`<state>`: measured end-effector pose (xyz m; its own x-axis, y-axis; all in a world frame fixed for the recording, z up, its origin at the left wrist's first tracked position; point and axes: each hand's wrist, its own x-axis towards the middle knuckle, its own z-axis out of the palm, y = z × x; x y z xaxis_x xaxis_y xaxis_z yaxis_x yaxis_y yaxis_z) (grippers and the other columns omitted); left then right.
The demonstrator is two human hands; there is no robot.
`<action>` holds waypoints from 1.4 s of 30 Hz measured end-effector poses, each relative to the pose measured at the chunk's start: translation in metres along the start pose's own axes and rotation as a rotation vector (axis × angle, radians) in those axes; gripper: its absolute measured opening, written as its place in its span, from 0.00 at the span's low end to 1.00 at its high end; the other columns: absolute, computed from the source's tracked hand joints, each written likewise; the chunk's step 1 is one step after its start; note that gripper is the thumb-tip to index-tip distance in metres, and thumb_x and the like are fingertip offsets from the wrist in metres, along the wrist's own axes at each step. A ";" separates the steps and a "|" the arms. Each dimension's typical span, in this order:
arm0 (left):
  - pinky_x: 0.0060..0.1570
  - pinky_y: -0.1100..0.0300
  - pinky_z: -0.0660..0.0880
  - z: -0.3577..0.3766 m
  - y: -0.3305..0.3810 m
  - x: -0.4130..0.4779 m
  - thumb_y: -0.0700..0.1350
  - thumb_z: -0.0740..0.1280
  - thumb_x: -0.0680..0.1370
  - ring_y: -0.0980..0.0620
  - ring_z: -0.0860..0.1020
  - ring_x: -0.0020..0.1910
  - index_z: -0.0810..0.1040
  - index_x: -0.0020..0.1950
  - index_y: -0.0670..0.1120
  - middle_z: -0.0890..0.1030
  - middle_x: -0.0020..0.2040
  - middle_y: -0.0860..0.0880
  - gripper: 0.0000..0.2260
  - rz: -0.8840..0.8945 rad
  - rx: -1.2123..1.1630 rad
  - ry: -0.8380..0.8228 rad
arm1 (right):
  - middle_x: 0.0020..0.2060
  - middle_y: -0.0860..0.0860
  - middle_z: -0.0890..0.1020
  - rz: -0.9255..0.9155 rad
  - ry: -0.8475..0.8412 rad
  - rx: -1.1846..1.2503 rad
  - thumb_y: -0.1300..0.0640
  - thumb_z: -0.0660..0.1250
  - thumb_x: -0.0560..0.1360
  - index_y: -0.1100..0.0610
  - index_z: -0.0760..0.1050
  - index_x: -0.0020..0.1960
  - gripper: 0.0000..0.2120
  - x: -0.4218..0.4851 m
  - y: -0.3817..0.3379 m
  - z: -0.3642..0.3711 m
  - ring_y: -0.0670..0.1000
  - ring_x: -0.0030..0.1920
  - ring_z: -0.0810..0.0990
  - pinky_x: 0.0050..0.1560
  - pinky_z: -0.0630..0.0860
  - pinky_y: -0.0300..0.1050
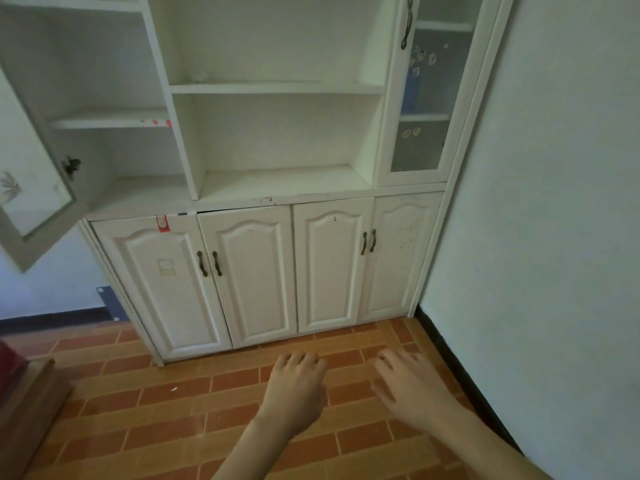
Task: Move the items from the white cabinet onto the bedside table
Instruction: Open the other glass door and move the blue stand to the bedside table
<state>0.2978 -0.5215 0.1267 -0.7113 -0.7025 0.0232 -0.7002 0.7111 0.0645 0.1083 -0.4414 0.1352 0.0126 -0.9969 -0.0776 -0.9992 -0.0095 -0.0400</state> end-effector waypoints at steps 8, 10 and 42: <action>0.65 0.53 0.62 -0.026 0.017 0.110 0.47 0.58 0.77 0.48 0.68 0.64 0.66 0.67 0.50 0.72 0.65 0.50 0.17 -0.056 -0.023 0.064 | 0.64 0.49 0.71 -0.085 0.040 -0.052 0.47 0.54 0.78 0.52 0.66 0.66 0.19 0.075 0.093 -0.041 0.53 0.62 0.70 0.62 0.65 0.49; 0.67 0.52 0.61 -0.031 0.014 0.129 0.47 0.57 0.78 0.48 0.67 0.66 0.65 0.68 0.51 0.71 0.66 0.50 0.18 -0.069 -0.013 0.074 | 0.65 0.49 0.70 -0.110 0.041 -0.043 0.47 0.54 0.78 0.51 0.64 0.68 0.20 0.091 0.103 -0.049 0.52 0.64 0.69 0.64 0.64 0.49; 0.63 0.52 0.65 -0.182 -0.095 0.604 0.46 0.58 0.78 0.46 0.71 0.62 0.68 0.67 0.48 0.74 0.64 0.48 0.17 0.195 0.161 0.469 | 0.63 0.51 0.72 0.137 0.495 -0.244 0.48 0.54 0.79 0.52 0.64 0.69 0.20 0.438 0.343 -0.279 0.52 0.60 0.73 0.57 0.70 0.48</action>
<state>-0.0543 -1.0188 0.3164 -0.7510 -0.4685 0.4652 -0.5845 0.7995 -0.1384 -0.2396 -0.9029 0.3653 -0.0786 -0.9075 0.4126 -0.9714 0.1628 0.1731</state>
